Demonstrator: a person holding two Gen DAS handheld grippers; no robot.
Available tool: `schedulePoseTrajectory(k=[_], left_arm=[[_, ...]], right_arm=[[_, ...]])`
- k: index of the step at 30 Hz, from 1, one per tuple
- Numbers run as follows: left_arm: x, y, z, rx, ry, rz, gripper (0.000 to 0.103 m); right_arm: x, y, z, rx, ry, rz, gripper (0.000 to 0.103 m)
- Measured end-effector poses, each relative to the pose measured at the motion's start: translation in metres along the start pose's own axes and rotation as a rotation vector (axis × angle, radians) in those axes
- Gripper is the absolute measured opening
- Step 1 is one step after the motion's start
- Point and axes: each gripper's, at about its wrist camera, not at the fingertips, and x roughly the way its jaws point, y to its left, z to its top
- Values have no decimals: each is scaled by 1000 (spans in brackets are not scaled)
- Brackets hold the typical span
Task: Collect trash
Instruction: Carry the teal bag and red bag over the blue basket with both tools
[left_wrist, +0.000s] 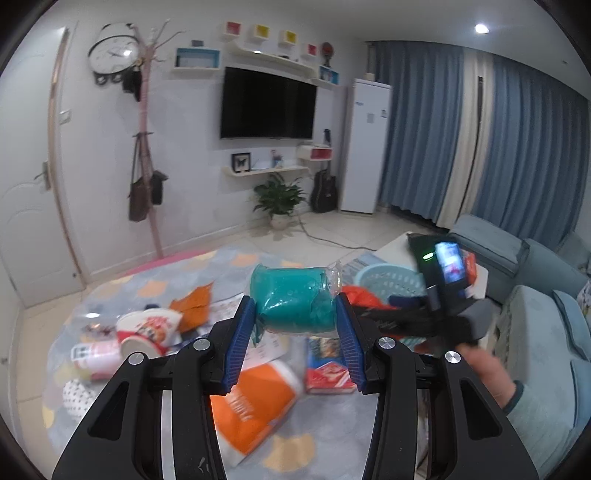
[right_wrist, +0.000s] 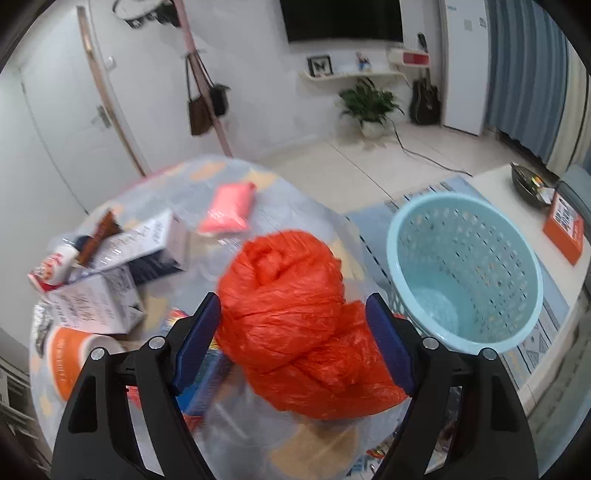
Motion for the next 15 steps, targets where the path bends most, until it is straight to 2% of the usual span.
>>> schedulePoseTrajectory(k=[2,3,5,10,15], left_arm=[[4,-7,2,13,2,-11,43],[6,-11,3,21,4,-16,43],[10,-17,4,33,8,-24,43],[15,-24,6,36,8,-39,43],[21,-29,17,35,-8,-51,43]], right_arm=[[4,-3,-1,23,12,36,72],[5,-4,-1,29,21,55,63],[7,-5,-2,39,42,100,56],[-1,9,-8,-23,25,117,23],[-35,15,-4,-65,-82,69,20]])
